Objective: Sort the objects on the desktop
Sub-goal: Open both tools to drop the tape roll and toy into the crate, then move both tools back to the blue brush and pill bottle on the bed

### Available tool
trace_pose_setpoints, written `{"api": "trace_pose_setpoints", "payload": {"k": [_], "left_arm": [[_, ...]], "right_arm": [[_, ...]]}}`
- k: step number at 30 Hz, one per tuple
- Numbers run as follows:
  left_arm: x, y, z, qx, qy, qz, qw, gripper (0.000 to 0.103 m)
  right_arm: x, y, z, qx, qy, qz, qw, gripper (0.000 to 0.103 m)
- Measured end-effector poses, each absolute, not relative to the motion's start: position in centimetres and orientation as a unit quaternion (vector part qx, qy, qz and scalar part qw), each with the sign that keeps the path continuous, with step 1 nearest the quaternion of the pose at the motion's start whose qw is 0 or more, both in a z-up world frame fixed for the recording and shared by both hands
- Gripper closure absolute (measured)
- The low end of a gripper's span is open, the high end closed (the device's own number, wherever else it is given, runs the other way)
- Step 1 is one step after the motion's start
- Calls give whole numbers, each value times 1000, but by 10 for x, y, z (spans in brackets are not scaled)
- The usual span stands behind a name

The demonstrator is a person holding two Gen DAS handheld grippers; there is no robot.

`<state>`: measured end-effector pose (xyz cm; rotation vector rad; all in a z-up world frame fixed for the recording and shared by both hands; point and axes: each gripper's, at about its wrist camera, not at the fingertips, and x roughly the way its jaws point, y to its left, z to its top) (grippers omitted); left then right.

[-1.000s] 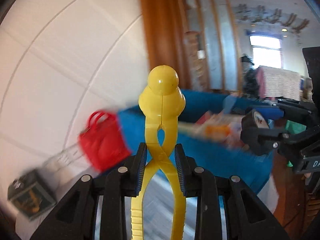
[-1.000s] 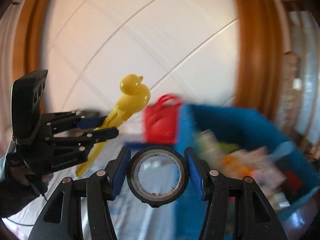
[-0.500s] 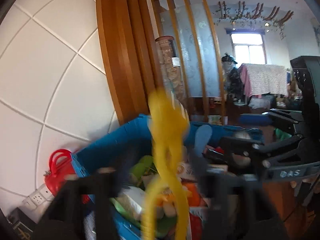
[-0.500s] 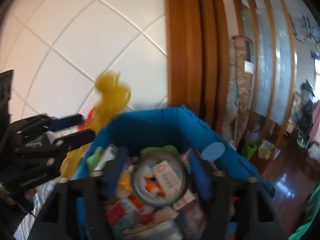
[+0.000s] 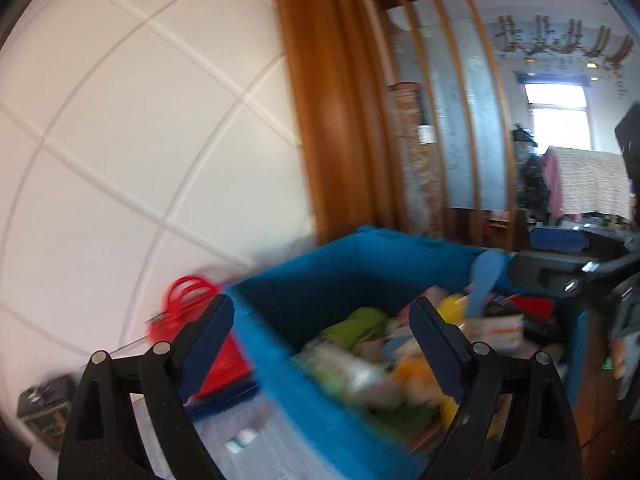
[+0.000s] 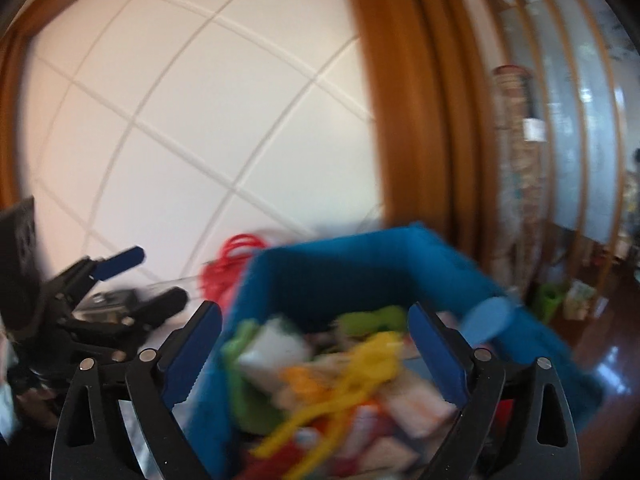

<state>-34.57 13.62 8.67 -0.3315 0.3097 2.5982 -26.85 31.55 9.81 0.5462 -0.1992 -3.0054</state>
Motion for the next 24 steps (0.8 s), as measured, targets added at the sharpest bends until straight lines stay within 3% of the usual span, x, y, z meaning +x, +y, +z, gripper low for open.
{"api": "trace_pose_setpoints", "payload": {"k": [12,24], "left_arm": [[-373,-54,24,-195,116,967,114,10],[-443,-133,-57,-260,81,957,98,10]], "right_arm": [[-324,120,75,225,-77,-959,154,1],[-501,24,-84,363,-41,-927,84,5]]}}
